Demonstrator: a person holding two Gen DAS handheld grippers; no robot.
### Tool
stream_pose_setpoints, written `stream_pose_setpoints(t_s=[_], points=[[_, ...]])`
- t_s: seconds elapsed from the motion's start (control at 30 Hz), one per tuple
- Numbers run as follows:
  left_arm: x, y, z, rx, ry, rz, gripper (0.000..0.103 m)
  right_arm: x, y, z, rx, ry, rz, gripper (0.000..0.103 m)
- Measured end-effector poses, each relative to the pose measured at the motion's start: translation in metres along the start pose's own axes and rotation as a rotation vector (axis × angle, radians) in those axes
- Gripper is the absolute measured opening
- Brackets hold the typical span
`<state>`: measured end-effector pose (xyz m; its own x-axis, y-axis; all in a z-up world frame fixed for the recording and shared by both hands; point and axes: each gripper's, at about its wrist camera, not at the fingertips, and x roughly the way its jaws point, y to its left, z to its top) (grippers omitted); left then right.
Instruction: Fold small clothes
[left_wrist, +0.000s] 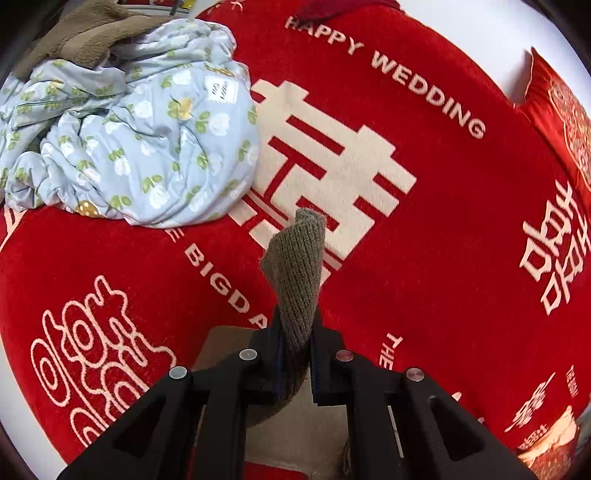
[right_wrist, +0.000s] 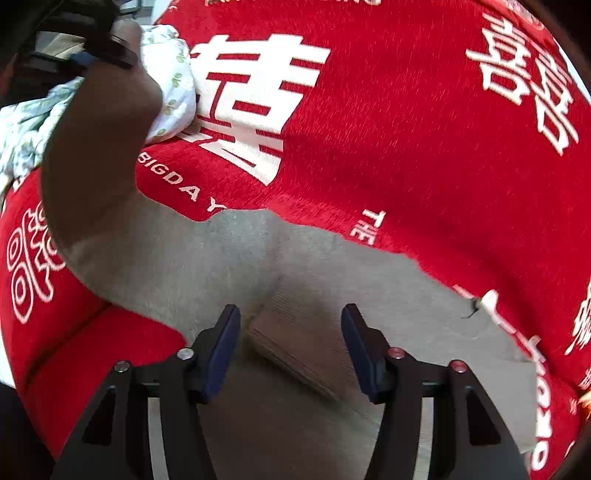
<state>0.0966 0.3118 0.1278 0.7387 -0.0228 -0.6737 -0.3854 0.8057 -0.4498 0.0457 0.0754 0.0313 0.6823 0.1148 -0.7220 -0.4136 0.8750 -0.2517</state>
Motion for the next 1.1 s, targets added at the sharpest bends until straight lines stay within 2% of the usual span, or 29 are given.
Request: stream_pose_setpoints(t_s=[0.2, 0.37, 0.5, 0.63, 0.87, 1.0, 1.1], points=[[0.017, -0.021, -0.019, 0.032, 0.06, 0.006, 0.011, -0.018, -0.023, -0.029, -0.034, -0.003, -0.024, 0.064], [0.03, -0.051, -0.042, 0.099, 0.102, 0.019, 0.012, -0.031, -0.056, -0.068, -0.014, 0.02, -0.042, 0.064], [0.041, -0.067, -0.055, 0.107, 0.129, 0.007, 0.011, -0.044, -0.094, -0.096, 0.068, 0.035, -0.053, 0.064], [0.049, -0.086, -0.064, 0.133, 0.15, 0.028, 0.011, -0.055, -0.128, -0.116, 0.164, 0.03, -0.043, 0.064], [0.05, -0.133, -0.091, 0.211, 0.16, 0.068, 0.011, -0.061, -0.169, -0.149, 0.319, -0.004, 0.022, 0.064], [0.052, -0.163, -0.112, 0.287, 0.163, 0.118, 0.011, -0.064, -0.199, -0.162, 0.477, -0.041, 0.124, 0.064], [0.054, -0.182, -0.128, 0.321, 0.171, 0.137, 0.012, -0.066, -0.214, -0.167, 0.506, -0.054, 0.126, 0.064]])
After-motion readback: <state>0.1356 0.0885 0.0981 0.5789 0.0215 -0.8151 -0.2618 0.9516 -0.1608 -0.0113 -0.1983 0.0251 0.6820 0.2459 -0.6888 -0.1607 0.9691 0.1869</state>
